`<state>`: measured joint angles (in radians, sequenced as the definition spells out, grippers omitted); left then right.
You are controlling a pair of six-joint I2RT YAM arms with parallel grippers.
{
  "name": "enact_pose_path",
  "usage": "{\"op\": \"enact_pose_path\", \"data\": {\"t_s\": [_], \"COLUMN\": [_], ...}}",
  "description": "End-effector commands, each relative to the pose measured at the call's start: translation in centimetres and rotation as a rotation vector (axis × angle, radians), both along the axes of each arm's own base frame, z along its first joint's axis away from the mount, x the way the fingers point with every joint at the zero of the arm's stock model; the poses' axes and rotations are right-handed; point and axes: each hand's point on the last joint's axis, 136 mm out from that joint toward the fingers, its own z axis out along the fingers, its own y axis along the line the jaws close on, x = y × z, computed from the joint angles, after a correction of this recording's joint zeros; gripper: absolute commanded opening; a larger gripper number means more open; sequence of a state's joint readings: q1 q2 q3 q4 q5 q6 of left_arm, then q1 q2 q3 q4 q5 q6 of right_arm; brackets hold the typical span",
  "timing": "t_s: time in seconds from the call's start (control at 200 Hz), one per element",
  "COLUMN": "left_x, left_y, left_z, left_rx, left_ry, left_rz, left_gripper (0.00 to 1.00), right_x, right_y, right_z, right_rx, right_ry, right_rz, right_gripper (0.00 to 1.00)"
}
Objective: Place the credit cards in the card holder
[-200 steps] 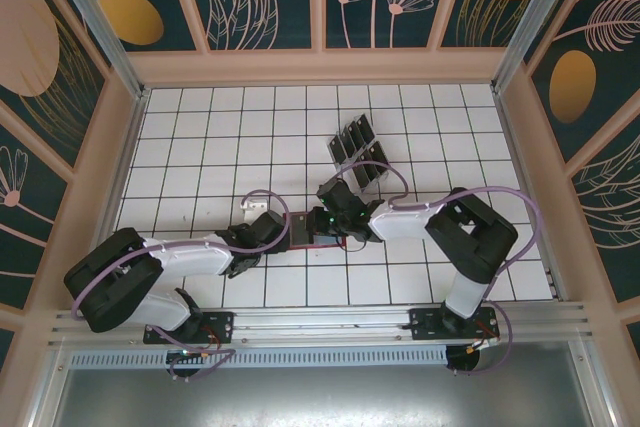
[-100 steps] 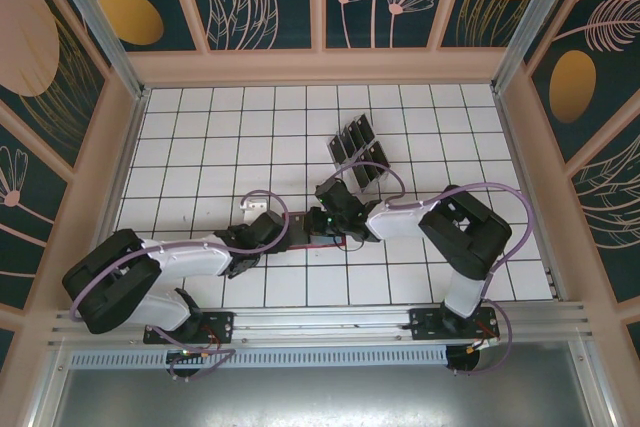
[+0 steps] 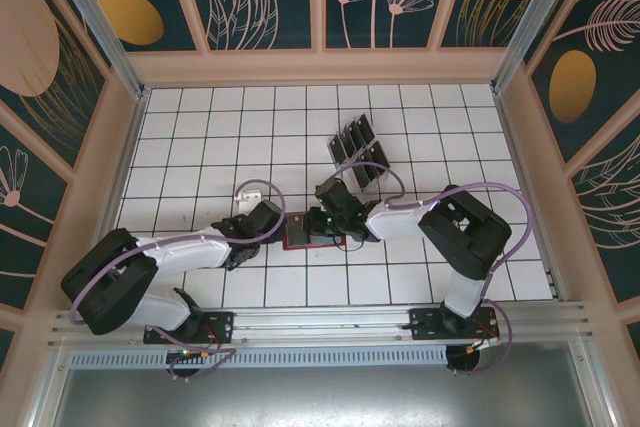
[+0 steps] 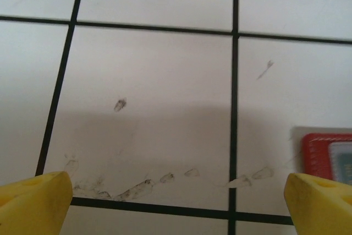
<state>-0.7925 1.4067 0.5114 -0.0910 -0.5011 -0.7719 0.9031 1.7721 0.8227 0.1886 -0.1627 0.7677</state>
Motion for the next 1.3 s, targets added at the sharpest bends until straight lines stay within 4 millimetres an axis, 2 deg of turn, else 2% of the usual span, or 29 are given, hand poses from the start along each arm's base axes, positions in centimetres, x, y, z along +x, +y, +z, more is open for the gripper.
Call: {"op": "enact_pose_path", "data": {"t_s": [0.0,0.205,0.385,0.686,0.846,1.041,1.181,1.296], "left_x": [-0.6,-1.0,-1.2,-1.2,-0.8,-0.3,0.2,0.5], "left_y": [0.4,0.4,0.0,0.0,-0.3,-0.4,-0.5,-0.6], "left_z": [-1.2,-2.3,-3.0,-2.6,-1.9,-0.5,0.8,1.9], "left_rx": [0.023,0.017,0.002,-0.008,-0.017,-0.018,-0.014,-0.016], "left_ry": [0.047,0.071,0.088,0.072,0.057,0.027,0.001,-0.022], "left_rz": [0.000,-0.001,-0.013,-0.020,-0.024,-0.022,-0.021,-0.021], "left_gripper": [0.98,0.99,0.99,0.99,0.99,0.99,0.99,0.99], "right_x": [-0.3,-0.3,-0.4,-0.6,-0.4,-0.1,0.1,0.5], "right_y": [0.4,0.5,1.4,1.6,1.8,1.4,0.2,-1.5], "right_z": [-0.6,-0.7,-0.5,-0.1,1.7,5.4,7.3,7.6], "right_rx": [-0.001,-0.001,0.014,0.015,0.046,0.083,0.091,0.056], "right_ry": [0.022,0.022,0.029,0.026,-0.001,-0.064,-0.102,-0.128], "right_rz": [0.006,0.010,0.034,0.042,0.040,0.032,0.008,-0.020], "right_gripper": [0.16,0.16,0.16,0.18,0.30,0.40,0.42,0.43]}}
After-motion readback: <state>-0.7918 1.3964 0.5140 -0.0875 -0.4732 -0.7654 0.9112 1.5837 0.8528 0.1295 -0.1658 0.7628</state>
